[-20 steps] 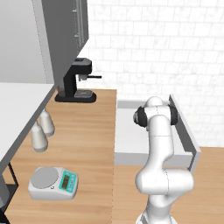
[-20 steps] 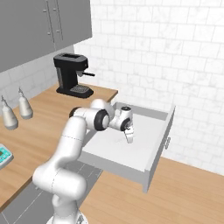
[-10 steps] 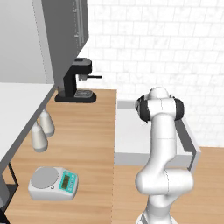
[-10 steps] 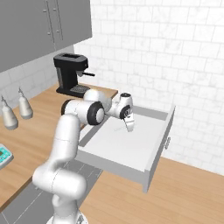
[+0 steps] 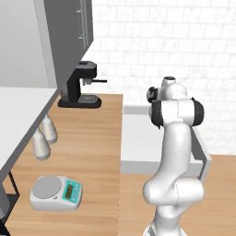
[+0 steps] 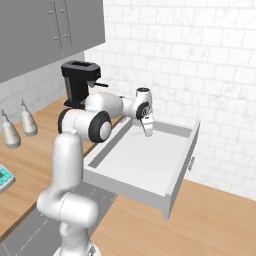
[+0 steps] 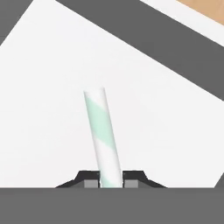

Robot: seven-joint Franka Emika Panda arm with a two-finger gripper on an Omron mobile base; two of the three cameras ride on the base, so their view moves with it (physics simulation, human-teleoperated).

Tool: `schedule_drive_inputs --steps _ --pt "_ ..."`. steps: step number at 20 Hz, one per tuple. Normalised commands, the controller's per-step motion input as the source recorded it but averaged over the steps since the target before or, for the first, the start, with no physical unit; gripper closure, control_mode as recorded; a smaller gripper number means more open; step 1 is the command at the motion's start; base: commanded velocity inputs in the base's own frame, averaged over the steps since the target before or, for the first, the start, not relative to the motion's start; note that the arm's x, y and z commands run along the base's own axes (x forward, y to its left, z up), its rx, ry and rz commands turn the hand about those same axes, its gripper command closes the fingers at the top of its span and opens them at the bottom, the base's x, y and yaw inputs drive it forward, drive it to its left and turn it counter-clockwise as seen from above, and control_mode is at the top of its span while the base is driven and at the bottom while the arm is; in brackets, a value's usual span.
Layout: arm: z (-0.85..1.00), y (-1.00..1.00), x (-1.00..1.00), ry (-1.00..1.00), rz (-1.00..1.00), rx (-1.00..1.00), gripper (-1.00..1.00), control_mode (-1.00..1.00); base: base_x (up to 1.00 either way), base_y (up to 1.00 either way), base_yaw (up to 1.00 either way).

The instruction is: Take a straw from the drawer in front and place it inside the glass cup on the dining counter.

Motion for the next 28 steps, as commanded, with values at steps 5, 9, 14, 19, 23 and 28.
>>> schedule_drive_inputs --steps 5,9,14,19,23,28 --pt "1.00 0.04 -0.80 0.00 0.01 0.00 1.00 -1.00 0.00 0.00 0.00" --pt "0.86 0.29 -0.91 0.00 0.07 -0.02 1.00 -1.00 0.00 0.00 0.00" --pt "0.59 0.47 -0.96 -0.01 0.11 -0.05 1.00 -1.00 0.00 0.00 0.00" --pt "0.36 0.50 -0.85 0.00 0.12 -0.01 1.00 -1.00 0.00 0.00 0.00" --pt "0.23 0.32 -0.66 0.00 0.09 0.00 1.00 -1.00 0.00 0.00 0.00" --pt "0.05 0.09 -0.48 0.00 0.01 0.00 1.00 -1.00 0.00 0.00 0.00"
